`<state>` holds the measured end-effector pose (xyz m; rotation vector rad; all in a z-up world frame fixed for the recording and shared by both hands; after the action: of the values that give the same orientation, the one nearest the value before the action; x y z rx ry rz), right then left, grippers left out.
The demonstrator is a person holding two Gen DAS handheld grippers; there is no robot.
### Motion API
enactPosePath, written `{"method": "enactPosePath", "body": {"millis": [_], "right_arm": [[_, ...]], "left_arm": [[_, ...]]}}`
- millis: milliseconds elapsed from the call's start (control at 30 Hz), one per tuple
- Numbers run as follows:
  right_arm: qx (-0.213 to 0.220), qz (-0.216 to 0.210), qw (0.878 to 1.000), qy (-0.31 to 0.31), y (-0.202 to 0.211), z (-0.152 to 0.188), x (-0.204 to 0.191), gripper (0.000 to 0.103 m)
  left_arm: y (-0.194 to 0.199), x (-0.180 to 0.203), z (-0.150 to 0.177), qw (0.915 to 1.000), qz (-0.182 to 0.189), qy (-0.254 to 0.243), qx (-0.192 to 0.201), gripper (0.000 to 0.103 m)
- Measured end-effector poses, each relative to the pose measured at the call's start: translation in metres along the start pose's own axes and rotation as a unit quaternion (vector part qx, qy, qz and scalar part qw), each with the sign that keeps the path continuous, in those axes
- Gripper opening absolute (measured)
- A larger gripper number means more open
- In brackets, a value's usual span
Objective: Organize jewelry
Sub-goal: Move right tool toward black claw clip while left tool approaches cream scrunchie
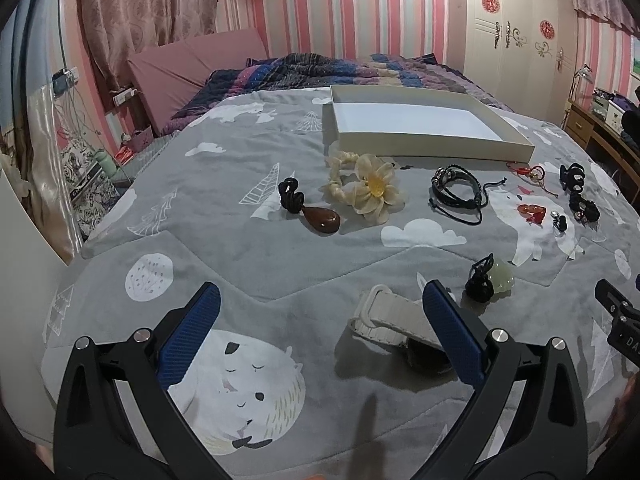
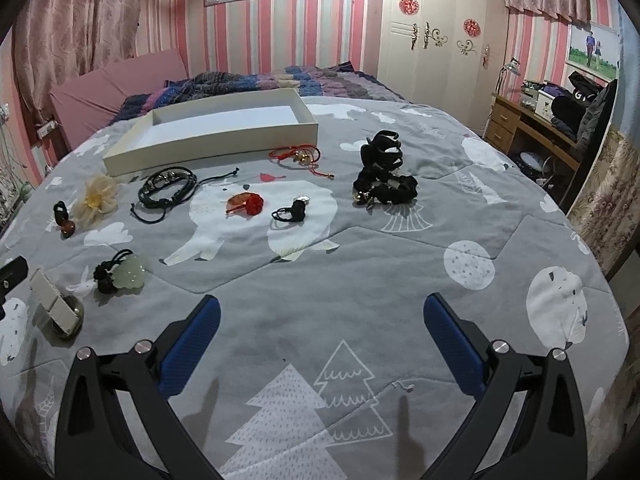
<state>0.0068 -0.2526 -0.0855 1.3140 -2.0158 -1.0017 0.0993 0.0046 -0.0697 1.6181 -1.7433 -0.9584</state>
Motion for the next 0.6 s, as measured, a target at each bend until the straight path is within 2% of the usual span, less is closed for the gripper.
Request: {"method": "enactPosePath", "body": {"millis": [367, 500, 600], "right_arm": [[-0.009, -0.026, 1.0, -0.002, -0.003, -0.021, 0.003, 0.101], [-0.009, -0.02, 1.0, 0.003, -0.007, -0.033, 0.006, 0.101], [-0.017, -0.039, 0.999, -0.007, -0.011, -0.045, 0.009, 0.101]], "left_arm": [[-0.015, 0.001, -0.024, 0.9977, 0.054, 0.011, -0.039, 0.1], [-0.015, 0.002, -0.041, 0.9986, 0.042, 0.006, -0.03, 0.1], [-0.02, 0.005, -0.052, 0.9983, 0.047, 0.002, -0.034, 0.1]]}}
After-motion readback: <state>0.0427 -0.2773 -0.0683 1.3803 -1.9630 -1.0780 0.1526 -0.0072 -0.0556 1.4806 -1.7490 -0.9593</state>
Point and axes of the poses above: each gripper's, at about its wrist camera, not at the fingertips, and y roughly against the way its jaws point, x to its right, z to its underside, the point moved 10 cm from there along -y, roughly the way its jaws point, and after that the axes turned 11 degrees about -x, right-handed, at the moved point
